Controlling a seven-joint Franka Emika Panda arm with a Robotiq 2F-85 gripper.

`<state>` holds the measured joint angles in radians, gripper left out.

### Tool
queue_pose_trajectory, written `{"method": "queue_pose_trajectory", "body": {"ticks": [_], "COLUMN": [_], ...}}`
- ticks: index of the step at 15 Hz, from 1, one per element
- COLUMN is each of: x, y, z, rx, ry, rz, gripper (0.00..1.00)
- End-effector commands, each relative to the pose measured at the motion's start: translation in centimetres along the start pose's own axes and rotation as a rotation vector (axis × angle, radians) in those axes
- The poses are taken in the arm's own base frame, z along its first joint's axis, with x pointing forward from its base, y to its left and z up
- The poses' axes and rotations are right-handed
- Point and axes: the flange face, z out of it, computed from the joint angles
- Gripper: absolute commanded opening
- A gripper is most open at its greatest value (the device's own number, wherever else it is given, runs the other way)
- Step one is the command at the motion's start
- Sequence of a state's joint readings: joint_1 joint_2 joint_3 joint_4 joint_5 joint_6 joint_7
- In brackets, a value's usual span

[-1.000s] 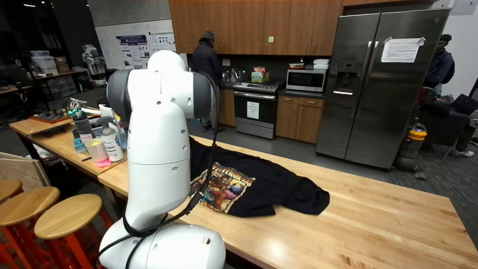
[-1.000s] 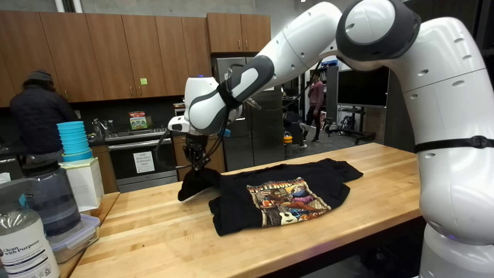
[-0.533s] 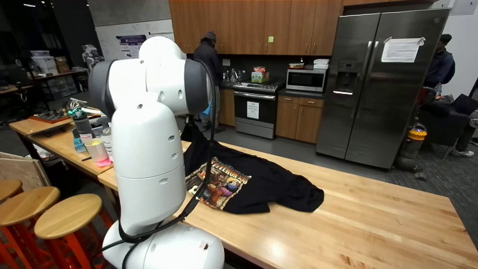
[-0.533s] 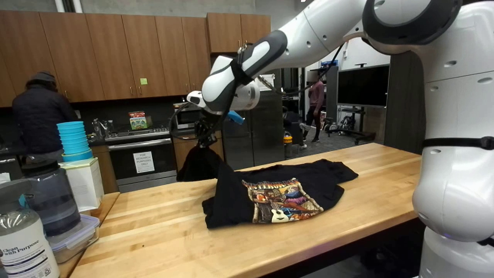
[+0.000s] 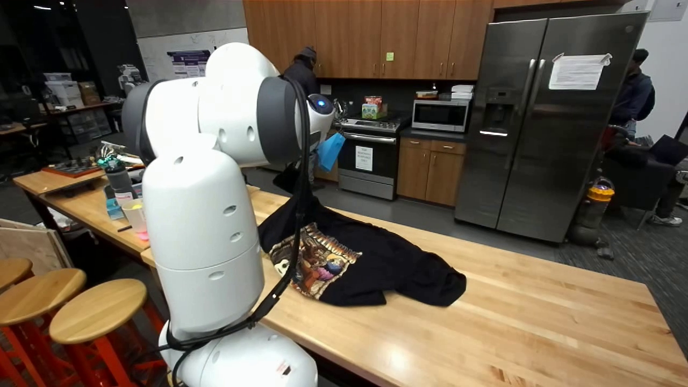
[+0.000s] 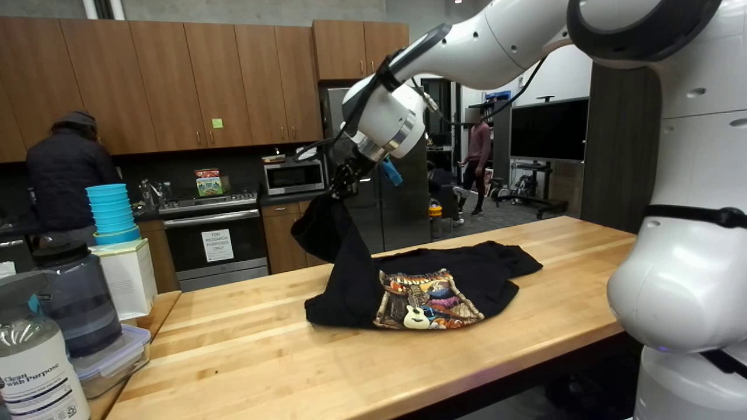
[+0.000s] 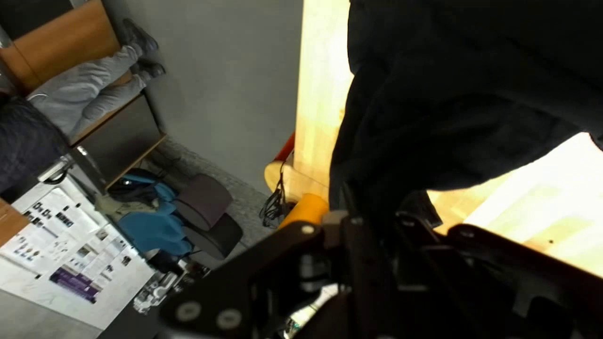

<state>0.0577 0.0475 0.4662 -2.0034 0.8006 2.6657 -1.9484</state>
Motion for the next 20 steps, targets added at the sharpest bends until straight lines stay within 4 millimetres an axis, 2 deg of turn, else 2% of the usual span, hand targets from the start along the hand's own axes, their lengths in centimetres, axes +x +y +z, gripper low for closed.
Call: {"method": "queue_pose_trajectory", "body": {"ticks": [1, 4, 6, 9, 11, 13, 16, 20], "x": [-5.4, -12.6, -16.9, -21.4, -22.9, -23.5, -24.0, -25.6], "y": [0.9, 0.3, -0.1, -0.5, -0.7, -1.0, -1.0, -0.6], "z": [-4.9, -8.6, -9.5, -10.4, -10.4, -9.8, -8.1, -5.4], "rx": [-0.084, -0.114, -0.069, -0.017, 0.018, 0.059, 0.123, 0.173], "ry": [0.082, 0.156, 0.155, 0.13, 0.129, 0.105, 0.023, -0.128], "rz": [0.071, 0.144, 0.175, 0.229, 0.242, 0.248, 0.278, 0.376], "gripper": [0.01, 0.01, 0.01, 0.01, 0.01, 0.01, 0.01, 0.01]}}
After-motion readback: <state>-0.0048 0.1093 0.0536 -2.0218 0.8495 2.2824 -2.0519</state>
